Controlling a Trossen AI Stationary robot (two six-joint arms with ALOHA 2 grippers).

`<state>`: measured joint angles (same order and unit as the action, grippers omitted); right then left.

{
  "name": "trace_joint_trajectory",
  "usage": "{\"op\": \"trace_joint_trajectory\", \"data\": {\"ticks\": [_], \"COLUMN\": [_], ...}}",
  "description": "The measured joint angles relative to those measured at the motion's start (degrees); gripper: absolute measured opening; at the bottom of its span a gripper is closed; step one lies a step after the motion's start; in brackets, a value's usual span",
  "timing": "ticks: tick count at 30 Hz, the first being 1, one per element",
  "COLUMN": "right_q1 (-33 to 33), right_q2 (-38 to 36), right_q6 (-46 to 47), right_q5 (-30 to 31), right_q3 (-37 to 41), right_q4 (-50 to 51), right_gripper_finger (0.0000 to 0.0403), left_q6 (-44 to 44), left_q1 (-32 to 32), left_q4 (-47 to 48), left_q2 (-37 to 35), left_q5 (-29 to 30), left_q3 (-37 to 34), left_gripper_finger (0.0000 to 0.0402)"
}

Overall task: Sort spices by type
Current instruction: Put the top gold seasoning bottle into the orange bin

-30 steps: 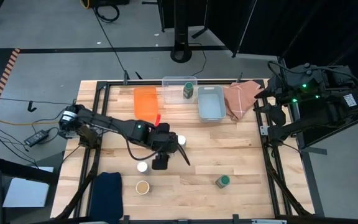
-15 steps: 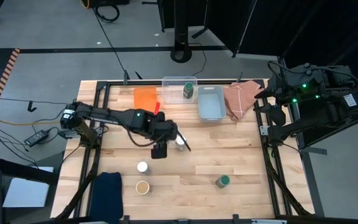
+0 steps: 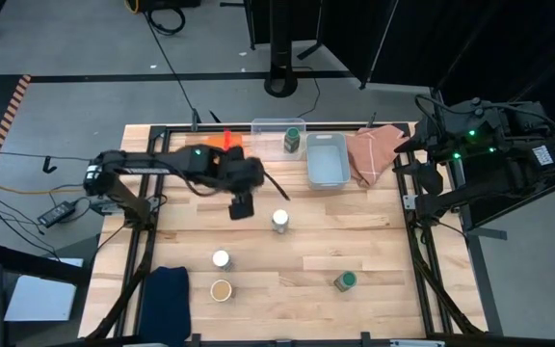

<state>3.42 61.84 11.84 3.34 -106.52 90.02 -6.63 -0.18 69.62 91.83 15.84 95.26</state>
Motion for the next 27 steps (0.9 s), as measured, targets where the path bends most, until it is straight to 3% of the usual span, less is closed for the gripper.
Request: {"op": "trace_joint_trajectory", "data": {"ticks": [12, 27], "right_q1": [0.02, 0.01], "right_q2": [0.00, 0.00], "right_q6": [0.00, 0.24], "right_q5": [0.04, 0.03], "right_q3": [0.02, 0.02], "right_q4": [0.00, 0.00], "right_gripper_finger": [0.0264, 0.0265], "left_q6": [1.20, 8.70], "left_q1": [8.64, 25.14], "left_q4": [1.21, 0.41], "left_q2": [-7.82, -9.84], "left_q5": [2.79, 1.05], "left_q3": [0.00, -0.04], "left_gripper_finger": [0.0281, 0.0281]}}
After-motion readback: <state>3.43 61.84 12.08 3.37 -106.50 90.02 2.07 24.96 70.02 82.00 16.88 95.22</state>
